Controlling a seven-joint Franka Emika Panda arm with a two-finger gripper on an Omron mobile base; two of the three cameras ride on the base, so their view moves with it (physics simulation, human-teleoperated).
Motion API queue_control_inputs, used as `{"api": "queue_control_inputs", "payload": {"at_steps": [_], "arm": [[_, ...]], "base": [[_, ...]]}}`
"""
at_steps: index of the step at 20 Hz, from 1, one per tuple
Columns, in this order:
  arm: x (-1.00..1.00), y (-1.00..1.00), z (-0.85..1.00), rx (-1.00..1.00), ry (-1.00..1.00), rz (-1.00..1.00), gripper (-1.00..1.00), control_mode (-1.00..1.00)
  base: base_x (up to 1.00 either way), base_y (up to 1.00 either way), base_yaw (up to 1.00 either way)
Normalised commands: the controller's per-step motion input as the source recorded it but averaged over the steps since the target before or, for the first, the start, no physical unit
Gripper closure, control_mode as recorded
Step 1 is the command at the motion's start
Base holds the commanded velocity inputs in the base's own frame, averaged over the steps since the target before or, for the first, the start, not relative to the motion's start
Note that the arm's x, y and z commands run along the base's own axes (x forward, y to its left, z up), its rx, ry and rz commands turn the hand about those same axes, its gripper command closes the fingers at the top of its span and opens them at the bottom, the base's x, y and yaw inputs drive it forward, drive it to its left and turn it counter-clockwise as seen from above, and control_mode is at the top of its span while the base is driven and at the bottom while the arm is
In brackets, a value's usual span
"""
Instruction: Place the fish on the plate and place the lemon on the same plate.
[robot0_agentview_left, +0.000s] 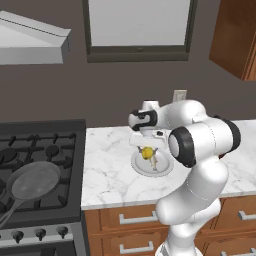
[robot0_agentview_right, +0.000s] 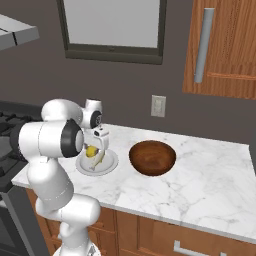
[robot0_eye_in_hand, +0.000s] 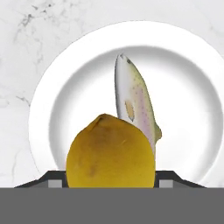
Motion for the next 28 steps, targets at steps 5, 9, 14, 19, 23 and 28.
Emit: {"api": "queue_control_inputs", "payload": {"at_steps": [5, 9, 14, 19, 23, 28], "arm": [[0.00, 0.00, -0.14, -0.02, -0.04, 0.00, 1.00, -1.00], [0.00, 0.00, 0.00, 0.00, 0.00, 0.00, 1.00, -1.00], [0.00, 0.00, 0.00, 0.00, 0.00, 0.00, -1.00, -1.00], [0.00, 0.00, 0.00, 0.00, 0.00, 0.00, -1.00, -1.00], [0.00, 0.00, 0.00, 0.00, 0.00, 0.00, -1.00, -1.00], [0.00, 0.00, 0.00, 0.00, 0.00, 0.00, -1.00, -1.00]], "base": [[0.00, 0.00, 0.00], [0.00, 0.00, 0.00], [0.00, 0.00, 0.00], [0.00, 0.00, 0.00], [0.00, 0.00, 0.00], [0.00, 0.00, 0.00]]}}
